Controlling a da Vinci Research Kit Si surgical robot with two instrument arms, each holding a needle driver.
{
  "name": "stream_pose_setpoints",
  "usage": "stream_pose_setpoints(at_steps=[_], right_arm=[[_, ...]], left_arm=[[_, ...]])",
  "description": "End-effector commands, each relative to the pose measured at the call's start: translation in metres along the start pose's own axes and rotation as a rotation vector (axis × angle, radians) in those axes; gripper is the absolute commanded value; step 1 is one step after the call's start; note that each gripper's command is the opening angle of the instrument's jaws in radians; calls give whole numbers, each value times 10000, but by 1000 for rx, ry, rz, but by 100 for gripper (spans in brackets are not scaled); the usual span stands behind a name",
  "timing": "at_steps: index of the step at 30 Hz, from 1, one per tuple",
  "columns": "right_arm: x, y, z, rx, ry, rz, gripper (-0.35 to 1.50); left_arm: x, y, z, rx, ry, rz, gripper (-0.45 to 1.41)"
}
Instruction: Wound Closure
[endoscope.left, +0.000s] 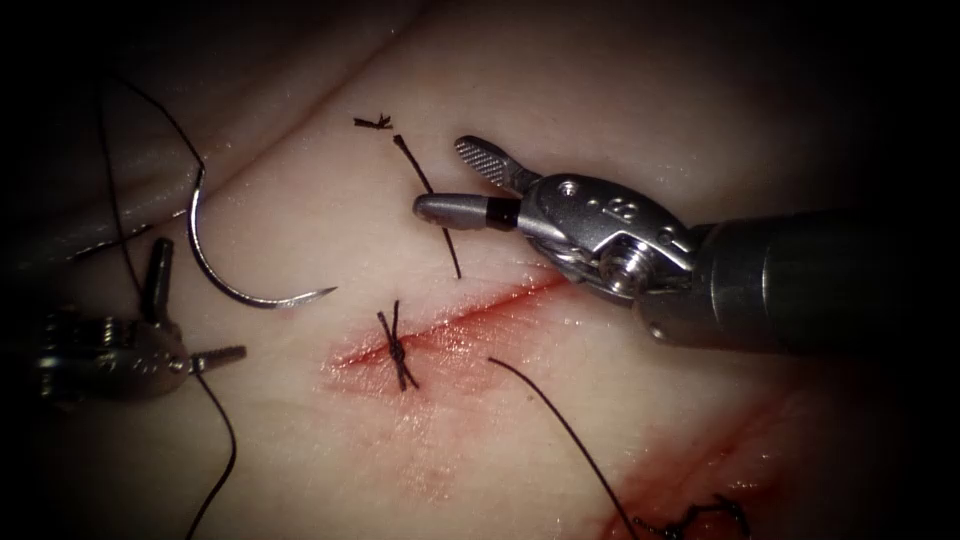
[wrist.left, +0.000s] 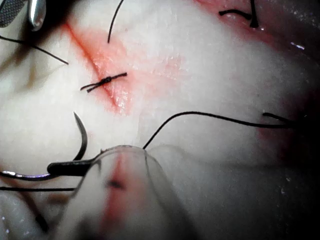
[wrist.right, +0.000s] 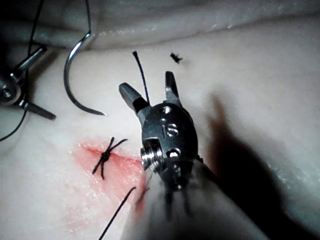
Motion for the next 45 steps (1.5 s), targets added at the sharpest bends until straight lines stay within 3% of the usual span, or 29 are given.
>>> stream_pose_setpoints(at_steps=[1, 8, 11, 14, 15, 16, 17, 21, 25, 26, 29, 30, 33, 35, 45], right_arm=[[-7, 0, -3, 9, 4, 1, 116], [-9, 1, -31, 11, 54, 3, 130], [-7, 1, -46, 20, 64, -117, 86], [4, 3, -60, 9, 69, -258, 76], [8, 5, -65, 8, 65, -271, 62], [13, 6, -73, 10, 62, -288, 30], [17, 8, -78, 10, 61, -300, 22], [28, 14, -100, 31, 53, -347, 27], [23, 11, -120, 54, 40, -366, -8], [21, 10, -123, 52, 26, -371, -8], [11, 3, -130, 55, -18, -389, 0], [8, 1, -131, 54, -30, -389, 15], [-2, -3, -131, 64, -72, -400, 88], [-7, -3, -130, 78, -83, -390, 123], [-29, 4, -132, 77, -81, -376, 131]], left_arm=[[6, 7, -3, -18, 9, -20, 136], [53, 3, -41, -158, 116, -149, 118], [81, 11, -46, -190, 184, -172, 111], [106, 25, -45, -233, 246, -183, 104], [116, 31, -43, -245, 262, -191, 99], [123, 36, -40, -245, 270, -175, 96], [129, 40, -38, -251, 276, -158, 93], [154, 59, -25, -267, 313, -37, 78], [172, 80, -8, -285, 328, 81, 76], [175, 85, -4, -288, 329, 95, 76], [182, 101, 9, -290, 339, 177, 76], [184, 106, 13, -292, 341, 199, 76], [191, 123, 23, -286, 356, 256, 74], [197, 133, 26, -275, 368, 294, 67], [229, 156, 28, -277, 453, 366, 62]])
